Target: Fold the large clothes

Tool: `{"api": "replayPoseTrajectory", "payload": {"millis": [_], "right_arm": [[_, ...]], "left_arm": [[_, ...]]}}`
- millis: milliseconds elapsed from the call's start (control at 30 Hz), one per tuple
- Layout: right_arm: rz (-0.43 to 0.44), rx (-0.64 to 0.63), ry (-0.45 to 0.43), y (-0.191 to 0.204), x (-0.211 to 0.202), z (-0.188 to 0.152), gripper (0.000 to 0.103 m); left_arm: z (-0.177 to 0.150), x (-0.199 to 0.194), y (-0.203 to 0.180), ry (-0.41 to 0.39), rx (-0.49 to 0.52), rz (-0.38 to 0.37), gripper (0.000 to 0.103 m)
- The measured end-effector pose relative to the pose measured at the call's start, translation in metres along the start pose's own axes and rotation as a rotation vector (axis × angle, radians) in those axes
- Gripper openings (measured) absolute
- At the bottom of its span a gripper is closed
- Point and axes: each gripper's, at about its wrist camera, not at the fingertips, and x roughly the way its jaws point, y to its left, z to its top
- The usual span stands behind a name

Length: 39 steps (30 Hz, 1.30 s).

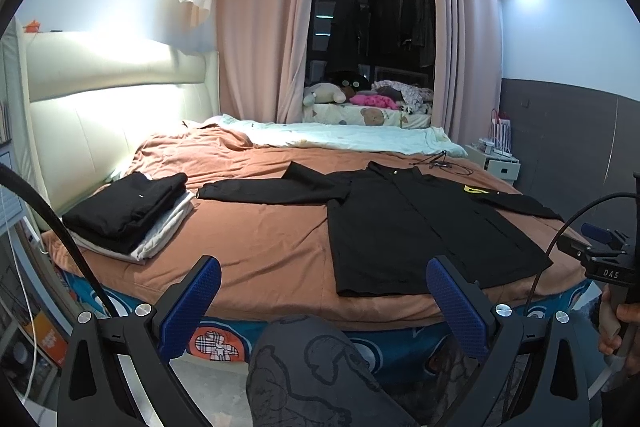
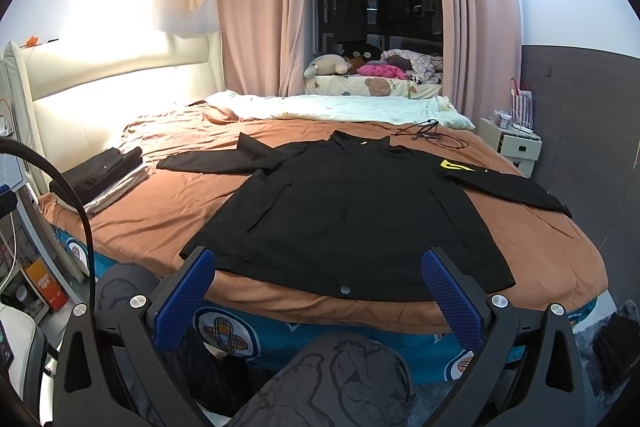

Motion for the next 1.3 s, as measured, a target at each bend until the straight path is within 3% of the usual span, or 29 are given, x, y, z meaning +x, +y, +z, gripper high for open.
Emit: {"api": "replayPoseTrajectory", "payload": {"millis": [767,1000,1300], "right_arm": [[0.005,0.006,0.005,0.0,-0.004,0.0,0.103],[0.011,-0.02,-0.004,0.001,-0.004,0.016,0.103],[0.044,-0.069,-0.009,0.003,0.039,0.038,0.103]], "left_arm": [[-0.003,-0.004,0.006,0.0,-0.004,-0.003,0.103],[0.004,0.006,0.009,0.009,-0.015,0.0,0.103],[0.016,0.034,0.019,0.02,-0.038,0.03,0.103]]}}
